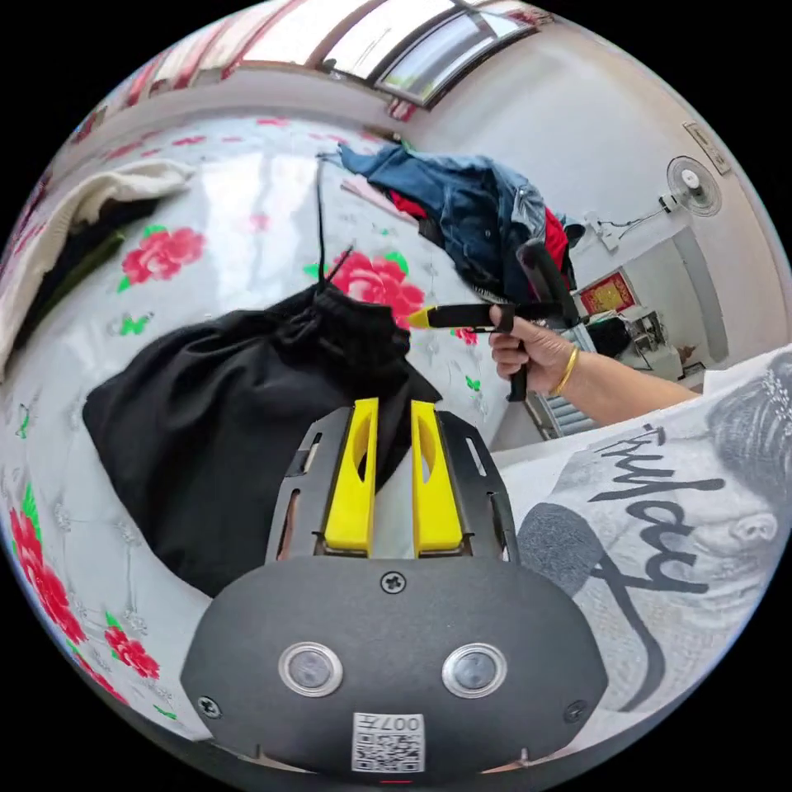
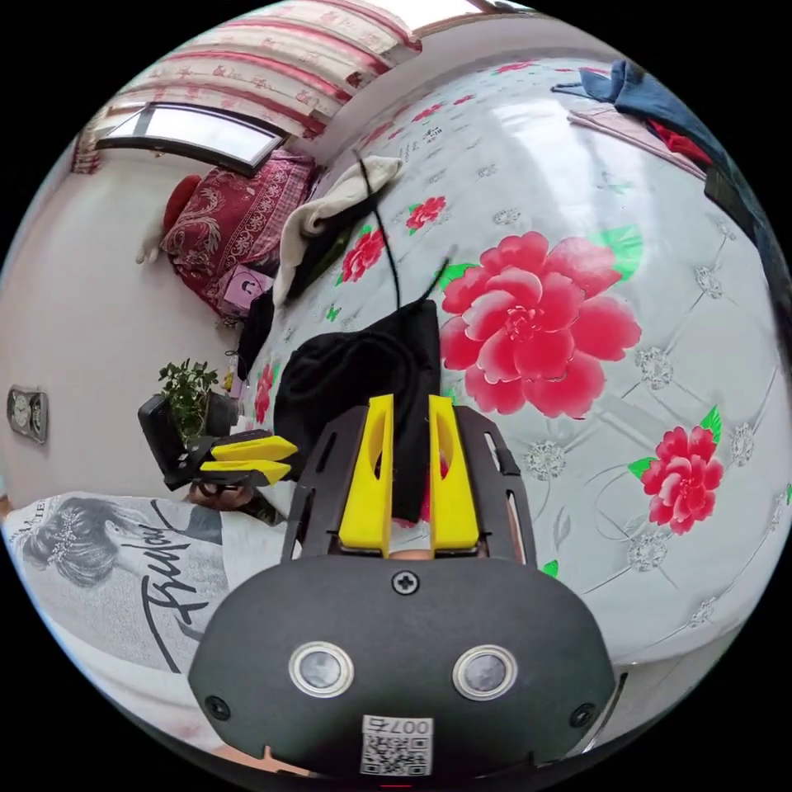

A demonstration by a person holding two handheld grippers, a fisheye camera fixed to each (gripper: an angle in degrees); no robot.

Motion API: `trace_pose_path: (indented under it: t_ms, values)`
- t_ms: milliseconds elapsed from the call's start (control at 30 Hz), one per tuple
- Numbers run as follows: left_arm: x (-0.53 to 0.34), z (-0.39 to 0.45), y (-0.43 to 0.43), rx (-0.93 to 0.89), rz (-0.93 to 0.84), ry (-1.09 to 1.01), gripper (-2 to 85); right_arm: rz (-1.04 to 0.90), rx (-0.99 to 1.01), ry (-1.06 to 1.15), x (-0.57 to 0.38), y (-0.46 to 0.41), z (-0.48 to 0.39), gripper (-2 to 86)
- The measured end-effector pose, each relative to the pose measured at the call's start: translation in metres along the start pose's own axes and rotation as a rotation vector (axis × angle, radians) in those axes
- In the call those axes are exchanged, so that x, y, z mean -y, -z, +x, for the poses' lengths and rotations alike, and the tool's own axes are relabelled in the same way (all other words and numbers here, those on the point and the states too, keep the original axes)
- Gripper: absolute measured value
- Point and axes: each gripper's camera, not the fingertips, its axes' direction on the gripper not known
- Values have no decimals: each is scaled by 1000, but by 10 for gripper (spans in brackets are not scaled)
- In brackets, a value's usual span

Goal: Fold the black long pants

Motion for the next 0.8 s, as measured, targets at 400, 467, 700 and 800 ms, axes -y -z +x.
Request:
trace_pose_path:
  t_ms: [400, 467, 700, 800]
  values:
    - [-106, -133, 56, -4, 178, 612, 130, -151, 193, -118, -1, -13, 66, 100]
    - [-98, -146, 28, -118, 136, 641, 134, -178, 182, -100, 6, -18, 66, 91]
    - [-54, -160, 17, -142, 114, 591, 38, -286, 261, -59, 39, -14, 65, 57]
    - [-22, -163, 43, -176, 172, 514, 22, -246, 367, -32, 70, -3, 50, 49]
